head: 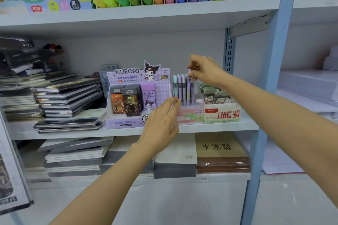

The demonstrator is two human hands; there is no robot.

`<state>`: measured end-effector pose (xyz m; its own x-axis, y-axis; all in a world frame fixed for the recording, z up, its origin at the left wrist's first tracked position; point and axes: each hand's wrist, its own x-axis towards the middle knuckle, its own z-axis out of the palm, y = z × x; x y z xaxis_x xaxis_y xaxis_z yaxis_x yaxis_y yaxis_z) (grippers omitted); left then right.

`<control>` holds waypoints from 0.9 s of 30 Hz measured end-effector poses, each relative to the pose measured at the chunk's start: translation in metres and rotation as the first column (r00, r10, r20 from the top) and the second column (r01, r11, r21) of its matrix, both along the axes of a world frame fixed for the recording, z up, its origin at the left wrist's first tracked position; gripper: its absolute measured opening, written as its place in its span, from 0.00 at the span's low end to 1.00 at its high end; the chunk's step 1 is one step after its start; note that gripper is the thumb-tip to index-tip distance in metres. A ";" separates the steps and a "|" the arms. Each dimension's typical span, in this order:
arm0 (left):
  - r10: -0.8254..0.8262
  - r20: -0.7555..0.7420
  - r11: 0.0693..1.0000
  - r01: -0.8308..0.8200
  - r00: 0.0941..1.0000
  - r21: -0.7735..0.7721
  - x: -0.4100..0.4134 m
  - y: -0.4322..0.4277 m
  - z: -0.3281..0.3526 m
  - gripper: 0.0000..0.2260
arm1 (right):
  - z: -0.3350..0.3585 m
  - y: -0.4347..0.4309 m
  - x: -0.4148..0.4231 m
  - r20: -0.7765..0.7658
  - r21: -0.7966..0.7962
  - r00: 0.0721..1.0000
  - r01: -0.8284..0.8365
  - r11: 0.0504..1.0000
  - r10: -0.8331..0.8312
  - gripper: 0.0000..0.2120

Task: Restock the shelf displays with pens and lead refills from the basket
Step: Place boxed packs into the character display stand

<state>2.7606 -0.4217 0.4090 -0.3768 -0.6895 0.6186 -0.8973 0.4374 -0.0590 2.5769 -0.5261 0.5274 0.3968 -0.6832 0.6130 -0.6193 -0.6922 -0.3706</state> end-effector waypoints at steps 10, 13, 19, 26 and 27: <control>-0.040 -0.016 0.999 0.039 0.999 -0.033 -0.003 -0.001 0.010 0.26 | -0.003 0.000 -0.015 0.001 -0.015 0.997 0.074 0.997 -0.074 0.03; -0.041 -0.048 0.999 0.040 0.998 -0.023 -0.005 0.001 0.008 0.26 | -0.012 0.002 0.002 -0.019 0.004 0.999 0.042 0.999 -0.042 0.03; -0.048 -0.059 0.999 0.048 0.997 -0.003 -0.005 0.001 0.006 0.26 | -0.014 -0.005 -0.001 0.012 -0.036 0.987 0.162 0.986 -0.162 0.03; -0.035 -0.053 0.999 0.035 0.998 0.002 -0.005 0.001 0.004 0.29 | -0.018 0.002 0.003 -0.079 -0.060 0.968 0.232 0.971 -0.237 0.13; -0.040 -0.049 0.999 0.041 0.998 0.008 -0.004 0.002 0.003 0.30 | -0.020 0.006 0.003 -0.059 -0.072 0.968 0.239 0.968 -0.244 0.14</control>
